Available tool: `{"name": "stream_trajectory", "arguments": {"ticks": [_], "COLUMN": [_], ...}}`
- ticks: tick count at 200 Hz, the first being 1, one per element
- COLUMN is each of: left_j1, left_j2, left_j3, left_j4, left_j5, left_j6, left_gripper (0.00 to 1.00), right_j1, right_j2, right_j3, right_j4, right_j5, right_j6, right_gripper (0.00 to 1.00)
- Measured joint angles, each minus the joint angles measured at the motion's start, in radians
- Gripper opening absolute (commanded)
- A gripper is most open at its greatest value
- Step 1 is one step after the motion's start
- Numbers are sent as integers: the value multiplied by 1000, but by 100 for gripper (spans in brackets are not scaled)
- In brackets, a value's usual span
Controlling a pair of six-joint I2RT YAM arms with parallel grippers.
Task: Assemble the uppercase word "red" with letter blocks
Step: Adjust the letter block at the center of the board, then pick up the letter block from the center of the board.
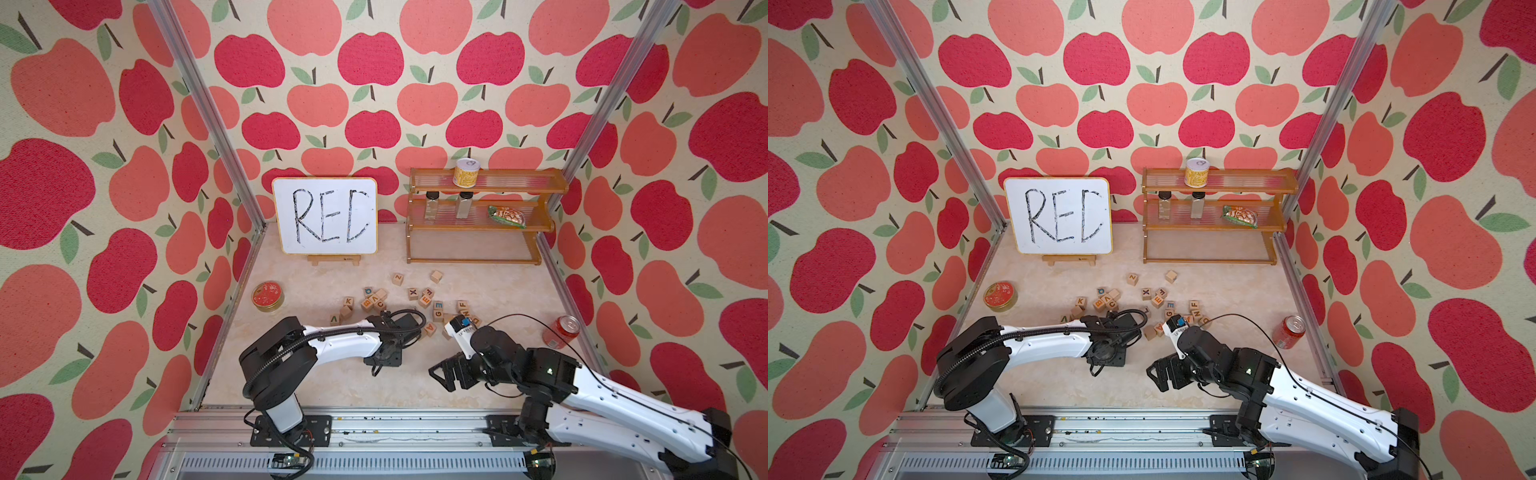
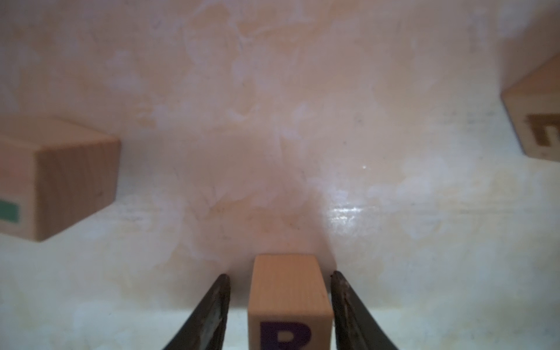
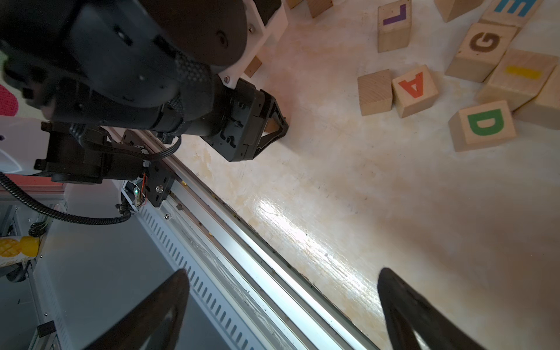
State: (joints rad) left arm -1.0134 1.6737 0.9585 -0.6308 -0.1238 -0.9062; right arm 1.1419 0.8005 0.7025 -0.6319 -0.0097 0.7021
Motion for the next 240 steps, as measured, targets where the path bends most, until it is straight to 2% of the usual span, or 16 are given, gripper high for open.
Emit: {"name": "stream_trajectory", "arguments": {"ticks": [4, 21, 38, 84, 135, 240], "left_j1": [0, 1, 2, 25, 98, 222], "left_j2": [-1, -11, -34, -118, -261, -430], "left_j3": [0, 0, 1, 31, 37, 77], "left_j4": [-3, -16, -33, -85, -141, -254], "left_j5": [-1, -3, -14, -47, -71, -39], "left_j6": [5, -2, 8, 6, 19, 157], "left_gripper": [68, 81, 100, 99, 99, 99], "right_j1": [-2, -11, -27, -112, -222, -376], "right_j2": [6, 29, 50, 95, 148, 283], "right_j3": [6, 37, 63, 135, 215, 346], "right_j4": [-2, -8, -17, -56, -109, -222], "right_j5": [-4, -20, -39, -97, -159, -182], "right_j6": [-3, -11, -23, -56, -100, -123], "right_gripper": [99, 99, 99, 99, 99, 99]}}
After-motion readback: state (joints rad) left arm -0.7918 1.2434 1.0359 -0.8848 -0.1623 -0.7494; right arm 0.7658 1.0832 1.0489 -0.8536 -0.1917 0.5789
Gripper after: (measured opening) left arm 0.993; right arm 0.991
